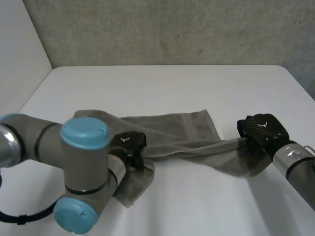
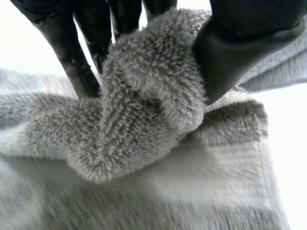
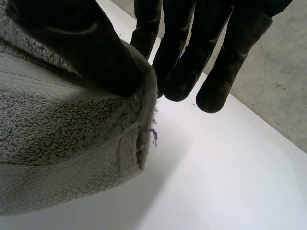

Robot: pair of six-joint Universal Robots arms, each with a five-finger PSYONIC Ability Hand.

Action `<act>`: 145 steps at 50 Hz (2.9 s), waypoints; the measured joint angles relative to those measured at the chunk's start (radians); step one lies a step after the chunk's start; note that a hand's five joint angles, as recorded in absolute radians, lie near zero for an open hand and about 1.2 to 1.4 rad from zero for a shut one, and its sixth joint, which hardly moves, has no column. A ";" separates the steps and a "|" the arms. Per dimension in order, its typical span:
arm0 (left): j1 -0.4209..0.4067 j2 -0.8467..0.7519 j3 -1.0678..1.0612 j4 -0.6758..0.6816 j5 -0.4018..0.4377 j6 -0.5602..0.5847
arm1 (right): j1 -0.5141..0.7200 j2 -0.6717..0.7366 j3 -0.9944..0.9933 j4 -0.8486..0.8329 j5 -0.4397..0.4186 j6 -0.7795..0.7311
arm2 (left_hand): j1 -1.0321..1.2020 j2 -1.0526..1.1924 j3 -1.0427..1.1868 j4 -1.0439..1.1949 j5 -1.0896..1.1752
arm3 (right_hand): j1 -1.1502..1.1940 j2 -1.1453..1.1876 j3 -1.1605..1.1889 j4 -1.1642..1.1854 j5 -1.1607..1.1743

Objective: Fold the towel.

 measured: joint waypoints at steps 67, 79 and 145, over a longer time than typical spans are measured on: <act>0.489 0.082 0.023 0.015 0.630 0.260 | 0.319 -0.010 -0.477 0.213 -0.050 -0.095 | -0.222 -0.233 -0.209 -0.299 -0.269 | 0.005 0.010 0.005 0.003 0.003; 0.493 0.110 -0.054 0.004 0.625 0.344 | 0.309 -0.220 -0.230 0.214 -0.048 -0.110 | -0.609 -0.602 -0.576 -0.665 -0.665 | 0.005 0.010 0.005 0.004 0.003; 0.239 0.152 -0.326 0.274 0.119 0.131 | 0.190 -0.222 -0.017 0.067 -0.002 0.027 | -0.917 -0.926 -0.900 -0.983 -1.007 | 0.005 0.010 0.005 0.004 0.003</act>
